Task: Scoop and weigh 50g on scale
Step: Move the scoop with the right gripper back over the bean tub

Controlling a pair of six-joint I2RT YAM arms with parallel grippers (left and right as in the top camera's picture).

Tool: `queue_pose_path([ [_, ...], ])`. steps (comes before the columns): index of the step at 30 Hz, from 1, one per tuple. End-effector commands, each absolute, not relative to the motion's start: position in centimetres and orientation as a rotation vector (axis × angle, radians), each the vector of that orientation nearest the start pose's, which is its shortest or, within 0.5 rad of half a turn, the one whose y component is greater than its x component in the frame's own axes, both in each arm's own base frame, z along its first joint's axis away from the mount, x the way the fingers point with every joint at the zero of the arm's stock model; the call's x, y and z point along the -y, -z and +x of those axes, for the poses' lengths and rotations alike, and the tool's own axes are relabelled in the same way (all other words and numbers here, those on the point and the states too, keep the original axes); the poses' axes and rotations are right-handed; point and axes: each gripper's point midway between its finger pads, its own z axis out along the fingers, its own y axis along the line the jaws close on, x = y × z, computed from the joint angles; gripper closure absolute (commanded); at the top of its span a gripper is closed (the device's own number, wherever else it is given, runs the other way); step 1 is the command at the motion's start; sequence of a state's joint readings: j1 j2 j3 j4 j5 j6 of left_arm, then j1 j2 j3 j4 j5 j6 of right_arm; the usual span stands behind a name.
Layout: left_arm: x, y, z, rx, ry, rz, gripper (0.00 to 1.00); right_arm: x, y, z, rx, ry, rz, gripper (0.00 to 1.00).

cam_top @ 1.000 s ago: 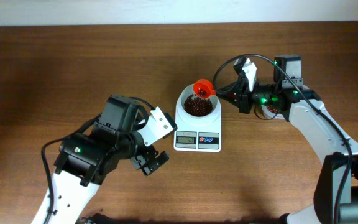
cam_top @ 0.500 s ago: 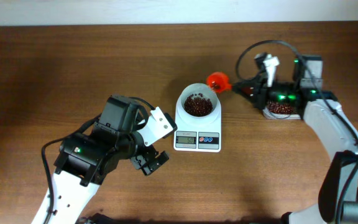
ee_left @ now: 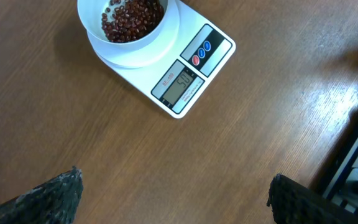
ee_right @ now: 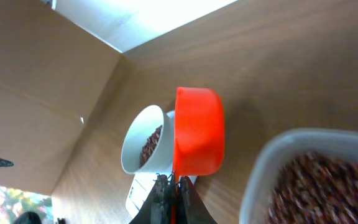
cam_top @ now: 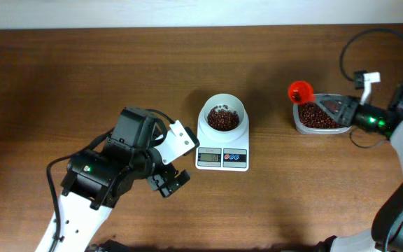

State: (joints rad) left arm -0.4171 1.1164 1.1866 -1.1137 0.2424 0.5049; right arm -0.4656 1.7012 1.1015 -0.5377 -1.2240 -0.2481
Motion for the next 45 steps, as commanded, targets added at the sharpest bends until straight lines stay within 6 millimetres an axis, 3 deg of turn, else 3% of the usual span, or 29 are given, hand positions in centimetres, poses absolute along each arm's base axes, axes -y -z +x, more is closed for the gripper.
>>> queue_pose_path([
  [1, 14.4, -22.8, 22.9, -2.255, 0.27, 1.228, 0.01, 2.9, -15.4, 37.4, -2.113, -1.116, -0.097, 0.96],
  [4, 14.4, -22.8, 22.9, -2.255, 0.27, 1.228, 0.01, 4.2, -13.8, 36.8, -2.192, -1.014, -0.088, 0.96],
  [8, 14.4, -22.8, 22.9, -2.255, 0.27, 1.228, 0.01, 4.3, -14.2, 36.2, -2.198, -0.957, -0.147, 0.96],
  [12, 14.4, -22.8, 22.9, -2.255, 0.27, 1.228, 0.01, 6.1, -12.9, 35.7, -2.329, -0.754, -0.133, 0.96],
  [18, 14.4, -22.8, 22.9, -2.255, 0.27, 1.228, 0.01, 7.2, -14.4, 35.7, -2.333, -0.606, -0.159, 0.96],
  [22, 14.4, -22.8, 22.9, -2.255, 0.27, 1.228, 0.01, 6.7, -15.0, 35.7, -2.341, -0.547, -0.197, 0.96],
  [26, 14.4, -22.8, 22.9, -2.255, 0.27, 1.228, 0.01, 6.0, -13.9, 36.0, -2.433, -0.402, -0.26, 0.96],
  [31, 14.4, -22.8, 22.9, -2.255, 0.27, 1.228, 0.01, 6.0, -12.7, 37.0, -2.547, -0.084, -0.275, 0.96],
  [35, 14.4, -22.8, 22.9, -2.255, 0.269, 1.228, 0.01, 6.3, -13.8, 37.4, -2.545, 0.142, -0.292, 0.96],
  [40, 14.4, -22.8, 22.9, -2.255, 0.27, 1.228, 0.01, 5.3, -16.1, 37.4, -2.489, 0.269, -0.333, 0.96],
  [45, 14.4, -22.8, 22.9, -2.255, 0.27, 1.228, 0.01, 4.8, -16.7, 37.3, -2.479, 0.385, -0.365, 0.96],
])
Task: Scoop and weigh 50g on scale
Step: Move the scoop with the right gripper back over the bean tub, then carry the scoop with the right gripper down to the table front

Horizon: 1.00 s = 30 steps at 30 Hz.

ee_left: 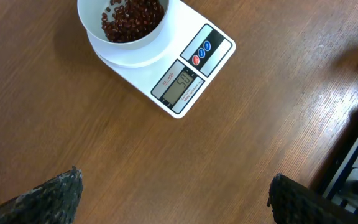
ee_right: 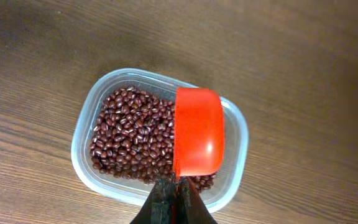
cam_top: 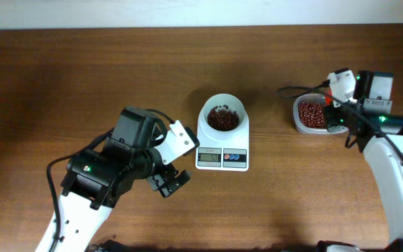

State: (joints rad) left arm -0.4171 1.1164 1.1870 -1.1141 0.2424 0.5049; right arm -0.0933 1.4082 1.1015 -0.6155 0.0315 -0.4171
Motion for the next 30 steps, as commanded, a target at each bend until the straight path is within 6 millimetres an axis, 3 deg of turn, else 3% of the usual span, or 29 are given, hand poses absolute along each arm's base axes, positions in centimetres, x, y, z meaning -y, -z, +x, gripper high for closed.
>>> queue_pose_path([
  [1, 14.4, -22.8, 22.9, -2.255, 0.27, 1.228, 0.01, 4.6, -16.8, 37.3, -2.477, 0.411, -0.372, 0.96],
  [8, 14.4, -22.8, 22.9, -2.255, 0.27, 1.228, 0.01, 3.4, -16.9, 37.4, -2.467, 0.424, -0.393, 0.96],
  [13, 14.4, -22.8, 22.9, -2.255, 0.27, 1.228, 0.01, 3.4, -17.7, 37.3, -2.455, 0.351, -0.171, 0.96],
  [16, 14.4, -22.8, 22.9, -2.255, 0.27, 1.228, 0.01, 2.7, -19.8, 36.9, -2.392, 0.249, -0.039, 0.96],
  [19, 14.4, -22.8, 22.9, -2.255, 0.27, 1.228, 0.01, 1.0, -22.8, 36.2, -2.299, 0.122, -0.073, 0.96],
  [24, 14.4, -22.8, 22.9, -2.255, 0.27, 1.228, 0.01, 0.0, -28.8, 33.1, -2.125, 0.012, -0.004, 0.96],
  [26, 14.4, -22.8, 22.9, -2.255, 0.27, 1.228, 0.01, 0.0, -29.7, 31.3, -2.109, 0.012, -0.004, 0.96],
  [30, 14.4, -22.8, 22.9, -2.255, 0.27, 1.228, 0.01, 0.1, -29.7, 27.7, -2.144, 0.013, -0.005, 0.96],
])
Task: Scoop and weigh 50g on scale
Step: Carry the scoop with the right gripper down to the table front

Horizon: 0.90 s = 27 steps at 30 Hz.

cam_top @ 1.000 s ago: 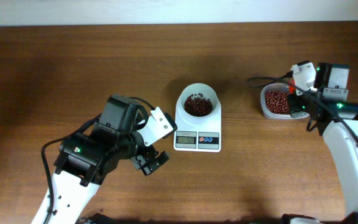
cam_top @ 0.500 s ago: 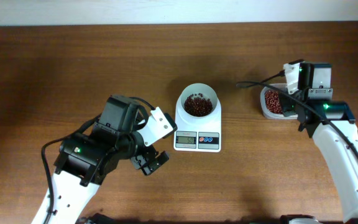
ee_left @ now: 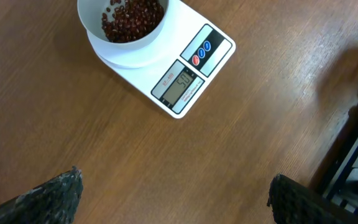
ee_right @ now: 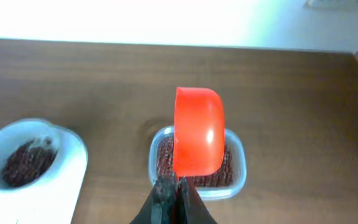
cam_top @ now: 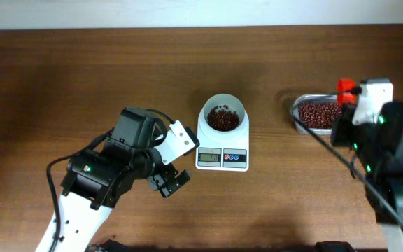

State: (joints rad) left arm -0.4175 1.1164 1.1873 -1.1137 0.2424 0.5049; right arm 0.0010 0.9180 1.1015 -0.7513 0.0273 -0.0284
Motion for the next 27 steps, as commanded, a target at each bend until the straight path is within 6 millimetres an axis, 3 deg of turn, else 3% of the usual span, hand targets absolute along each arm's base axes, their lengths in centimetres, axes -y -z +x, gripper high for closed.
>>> queue_pose_path([
  [1, 14.4, -22.8, 22.9, -2.255, 0.27, 1.228, 0.01, 0.1, -29.5, 26.8, -2.158, 0.012, -0.004, 0.96],
  [3, 14.4, -22.8, 22.9, -2.255, 0.27, 1.228, 0.01, 0.1, -28.6, 25.5, -2.204, -0.004, 0.026, 0.96],
  [6, 14.4, -22.8, 22.9, -2.255, 0.27, 1.228, 0.01, 0.0, -25.8, 24.1, -2.31, -0.067, 0.162, 0.96],
  [13, 14.4, -22.8, 22.9, -2.255, 0.27, 1.228, 0.01, -2.5, -16.8, 24.4, -2.423, -0.346, 0.409, 0.96],
  [18, 14.4, -22.8, 22.9, -2.255, 0.27, 1.228, 0.01, -4.1, -12.0, 24.1, -2.448, -0.498, 0.486, 0.96],
  [21, 14.4, -22.8, 22.9, -2.255, 0.27, 1.228, 0.01, -4.9, -10.1, 24.2, -2.431, -0.582, 0.533, 0.96],
  [27, 14.4, -22.8, 22.9, -2.255, 0.269, 1.228, 0.01, -5.3, -8.9, 25.8, -2.301, -0.697, 0.67, 0.96],
])
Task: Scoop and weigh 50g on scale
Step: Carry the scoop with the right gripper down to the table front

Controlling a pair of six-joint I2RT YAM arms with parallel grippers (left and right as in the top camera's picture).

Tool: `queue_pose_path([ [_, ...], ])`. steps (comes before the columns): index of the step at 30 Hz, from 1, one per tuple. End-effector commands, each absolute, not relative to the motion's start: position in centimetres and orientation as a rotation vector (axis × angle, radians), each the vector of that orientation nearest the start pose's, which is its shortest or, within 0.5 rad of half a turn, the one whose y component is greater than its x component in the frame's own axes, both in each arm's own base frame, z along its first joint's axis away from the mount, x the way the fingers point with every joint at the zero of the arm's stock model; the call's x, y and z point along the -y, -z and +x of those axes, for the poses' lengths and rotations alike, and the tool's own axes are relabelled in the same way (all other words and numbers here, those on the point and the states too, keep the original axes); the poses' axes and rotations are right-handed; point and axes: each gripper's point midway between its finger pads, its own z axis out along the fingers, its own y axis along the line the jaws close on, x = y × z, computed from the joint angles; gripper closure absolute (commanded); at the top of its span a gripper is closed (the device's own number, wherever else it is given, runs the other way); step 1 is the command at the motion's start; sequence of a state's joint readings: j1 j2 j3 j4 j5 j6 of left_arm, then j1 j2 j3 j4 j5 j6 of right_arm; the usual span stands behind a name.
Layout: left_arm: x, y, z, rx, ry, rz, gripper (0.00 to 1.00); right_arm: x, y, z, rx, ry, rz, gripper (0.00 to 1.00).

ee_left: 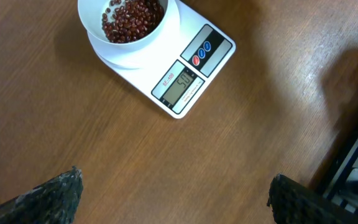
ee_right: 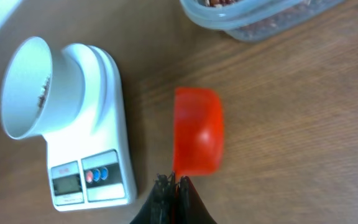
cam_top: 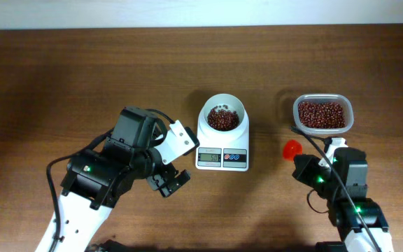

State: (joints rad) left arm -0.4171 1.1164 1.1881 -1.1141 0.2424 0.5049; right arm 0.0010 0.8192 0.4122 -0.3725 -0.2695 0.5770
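A white scale (cam_top: 222, 158) carries a white bowl (cam_top: 222, 115) of red beans; its display (ee_left: 180, 81) reads about 50. To its right a clear tub (cam_top: 322, 114) holds more red beans. My right gripper (cam_top: 305, 166) is shut on the handle of a red scoop (cam_top: 292, 148), which hangs over the table in front of the tub and right of the scale. In the right wrist view the scoop (ee_right: 197, 130) looks empty, with the gripper (ee_right: 173, 185) below it. My left gripper (cam_top: 168, 180) stands open, front left of the scale, holding nothing.
The wooden table (cam_top: 61, 77) runs to a pale wall at the back. My left arm's bulky body (cam_top: 110, 171) fills the front left. The right arm's body (cam_top: 348, 196) sits at the front right with a cable trailing toward the tub.
My right gripper with the scoop was by the tub's far right side. It now sits nearer the front, with the scoop over the table between scale and tub. The left arm has not moved.
First the scoop was held at the tub's left edge. Then it was over the beans in the tub, then by the tub's far side, and now in front of it beside the scale. The display stayed at about 50 and the left gripper stayed open.
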Motion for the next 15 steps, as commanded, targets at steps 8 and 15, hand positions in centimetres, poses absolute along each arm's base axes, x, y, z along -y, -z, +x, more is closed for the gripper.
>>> queue_pose_path([
  [8, 14.4, -22.8, 22.9, -2.255, 0.27, 1.228, 0.01, -3.7, -5.2, 25.3, -2.296, -0.65, 0.962, 0.96],
  [15, 14.4, -22.8, 22.9, -2.255, 0.27, 1.228, 0.01, -3.5, -4.1, 25.3, -2.305, -0.642, 1.056, 0.87],
])
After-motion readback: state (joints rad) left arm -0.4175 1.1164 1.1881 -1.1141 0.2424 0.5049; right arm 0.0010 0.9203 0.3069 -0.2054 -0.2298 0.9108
